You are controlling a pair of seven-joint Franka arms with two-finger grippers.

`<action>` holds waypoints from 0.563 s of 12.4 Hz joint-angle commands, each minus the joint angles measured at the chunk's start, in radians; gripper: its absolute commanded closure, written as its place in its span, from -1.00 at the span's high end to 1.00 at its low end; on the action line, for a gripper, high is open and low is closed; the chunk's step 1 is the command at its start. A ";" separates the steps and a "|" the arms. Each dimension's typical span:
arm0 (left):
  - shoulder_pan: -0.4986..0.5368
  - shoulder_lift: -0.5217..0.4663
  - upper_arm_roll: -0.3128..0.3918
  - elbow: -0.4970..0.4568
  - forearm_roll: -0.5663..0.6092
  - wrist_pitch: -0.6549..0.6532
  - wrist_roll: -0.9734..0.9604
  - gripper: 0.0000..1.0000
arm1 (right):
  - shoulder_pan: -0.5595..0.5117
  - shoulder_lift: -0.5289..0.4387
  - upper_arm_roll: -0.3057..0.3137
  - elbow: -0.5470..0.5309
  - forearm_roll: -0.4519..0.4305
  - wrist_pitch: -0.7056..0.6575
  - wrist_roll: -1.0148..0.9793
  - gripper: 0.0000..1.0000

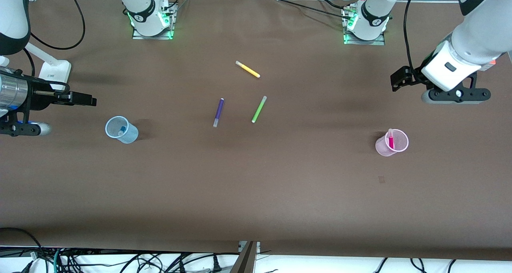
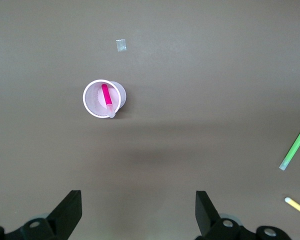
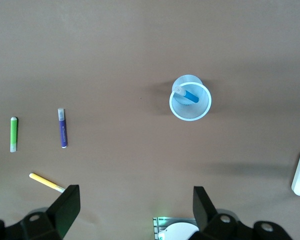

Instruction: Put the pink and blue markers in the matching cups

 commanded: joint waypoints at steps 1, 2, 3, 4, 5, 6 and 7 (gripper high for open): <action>-0.013 -0.032 0.020 -0.049 -0.008 0.036 0.057 1.00 | 0.001 0.003 0.012 0.027 -0.083 -0.004 -0.004 1.00; -0.008 -0.006 0.020 -0.026 -0.006 0.031 0.057 1.00 | 0.001 0.003 0.012 0.027 -0.087 -0.004 -0.004 1.00; -0.008 0.007 0.020 -0.003 -0.006 0.015 0.057 1.00 | 0.003 0.003 0.012 0.027 -0.088 -0.004 -0.004 1.00; -0.008 0.014 0.019 0.006 -0.006 0.007 0.059 1.00 | 0.006 0.003 0.012 0.027 -0.088 -0.003 -0.002 1.00; -0.006 0.015 0.020 0.006 -0.006 0.007 0.060 1.00 | 0.002 -0.001 0.009 0.027 -0.082 0.004 -0.008 1.00; -0.006 0.015 0.020 0.008 -0.006 0.007 0.060 1.00 | 0.001 -0.007 0.011 0.027 -0.084 0.004 -0.013 1.00; -0.005 0.015 0.020 0.008 -0.006 0.007 0.062 1.00 | 0.001 -0.036 0.009 0.018 -0.087 0.005 -0.028 1.00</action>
